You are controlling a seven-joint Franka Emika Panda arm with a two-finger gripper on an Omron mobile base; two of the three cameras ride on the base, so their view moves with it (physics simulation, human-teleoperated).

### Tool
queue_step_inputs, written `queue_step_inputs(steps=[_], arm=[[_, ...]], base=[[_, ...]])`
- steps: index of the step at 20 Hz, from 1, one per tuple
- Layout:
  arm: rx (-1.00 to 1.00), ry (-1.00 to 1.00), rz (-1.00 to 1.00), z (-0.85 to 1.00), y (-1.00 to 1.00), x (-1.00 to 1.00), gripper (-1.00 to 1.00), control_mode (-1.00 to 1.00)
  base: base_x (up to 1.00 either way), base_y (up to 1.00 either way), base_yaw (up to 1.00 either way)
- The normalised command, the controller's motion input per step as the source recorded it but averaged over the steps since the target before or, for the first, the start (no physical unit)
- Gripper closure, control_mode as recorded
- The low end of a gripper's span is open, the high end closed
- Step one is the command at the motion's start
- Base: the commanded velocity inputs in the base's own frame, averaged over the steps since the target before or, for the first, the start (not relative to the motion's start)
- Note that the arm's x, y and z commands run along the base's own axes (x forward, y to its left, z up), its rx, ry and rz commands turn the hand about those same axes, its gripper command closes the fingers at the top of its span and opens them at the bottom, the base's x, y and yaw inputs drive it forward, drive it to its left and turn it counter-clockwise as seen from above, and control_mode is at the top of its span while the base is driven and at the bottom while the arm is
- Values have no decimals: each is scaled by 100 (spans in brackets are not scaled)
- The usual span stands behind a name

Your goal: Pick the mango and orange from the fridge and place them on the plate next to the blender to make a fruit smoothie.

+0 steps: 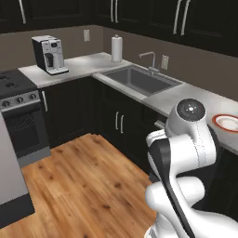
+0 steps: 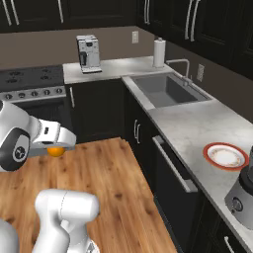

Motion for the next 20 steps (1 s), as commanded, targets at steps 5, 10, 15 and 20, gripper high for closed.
queue_step_inputs(steps=[5, 10, 15, 20], arm=[[0, 0, 0, 0, 0, 0, 100, 100], [0, 0, 0, 0, 0, 0, 100, 100], [0, 0, 0, 0, 0, 0, 100, 100], [0, 0, 0, 0, 0, 0, 100, 100]], base=[[32, 0, -65], [40, 0, -65], [60, 10, -62], [84, 11, -49]])
